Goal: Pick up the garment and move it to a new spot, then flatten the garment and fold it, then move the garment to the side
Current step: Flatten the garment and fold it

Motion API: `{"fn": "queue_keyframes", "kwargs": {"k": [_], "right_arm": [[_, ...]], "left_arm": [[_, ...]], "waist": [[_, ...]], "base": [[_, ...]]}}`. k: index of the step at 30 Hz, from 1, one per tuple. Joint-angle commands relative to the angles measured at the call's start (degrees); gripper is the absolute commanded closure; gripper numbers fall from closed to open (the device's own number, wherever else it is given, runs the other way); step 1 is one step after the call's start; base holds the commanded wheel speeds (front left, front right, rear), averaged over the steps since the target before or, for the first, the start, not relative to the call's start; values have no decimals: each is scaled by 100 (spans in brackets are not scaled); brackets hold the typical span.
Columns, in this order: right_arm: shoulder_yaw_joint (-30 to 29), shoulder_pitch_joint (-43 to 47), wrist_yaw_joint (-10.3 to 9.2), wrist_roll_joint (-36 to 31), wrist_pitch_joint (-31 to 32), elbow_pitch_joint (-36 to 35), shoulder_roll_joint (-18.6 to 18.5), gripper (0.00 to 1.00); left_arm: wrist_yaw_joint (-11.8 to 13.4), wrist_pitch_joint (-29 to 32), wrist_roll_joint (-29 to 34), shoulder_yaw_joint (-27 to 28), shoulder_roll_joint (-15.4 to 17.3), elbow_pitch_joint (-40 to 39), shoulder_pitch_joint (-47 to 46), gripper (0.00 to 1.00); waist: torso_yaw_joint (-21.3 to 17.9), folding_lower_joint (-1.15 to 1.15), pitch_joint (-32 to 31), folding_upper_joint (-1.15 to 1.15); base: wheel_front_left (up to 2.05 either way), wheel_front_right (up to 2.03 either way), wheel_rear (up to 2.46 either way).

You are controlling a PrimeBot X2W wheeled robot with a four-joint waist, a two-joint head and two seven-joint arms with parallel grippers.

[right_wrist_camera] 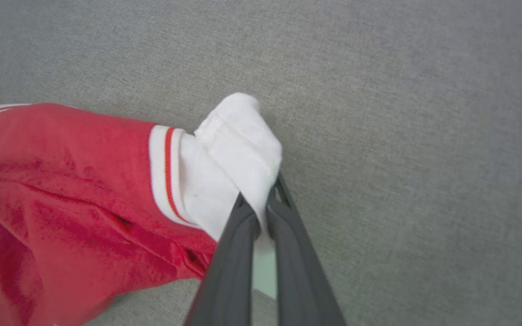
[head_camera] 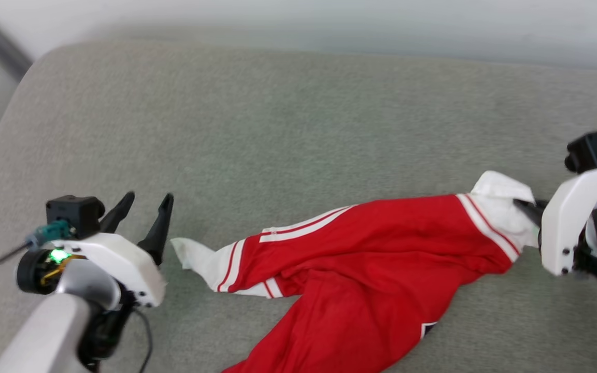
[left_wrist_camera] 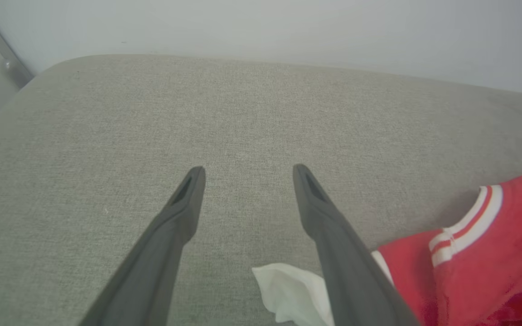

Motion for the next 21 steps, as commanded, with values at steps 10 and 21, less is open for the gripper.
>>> {"fn": "queue_keyframes", "kwargs": {"k": [10, 21], "right_arm": [[-260, 948, -2, -157, -17, -899, 368, 100], [-281, 1062, -2, -163, -8, -1236, 569, 100]], "left_arm": [[-355, 2599, -947, -169, 954, 64, 58, 0], [-488, 3421, -1164, -521, 852, 676, -231, 0]], "waist": [[-619, 0, -362, 0], [-964, 0, 6, 0]], "base": [[0, 0, 0], [0, 0, 0]]}}
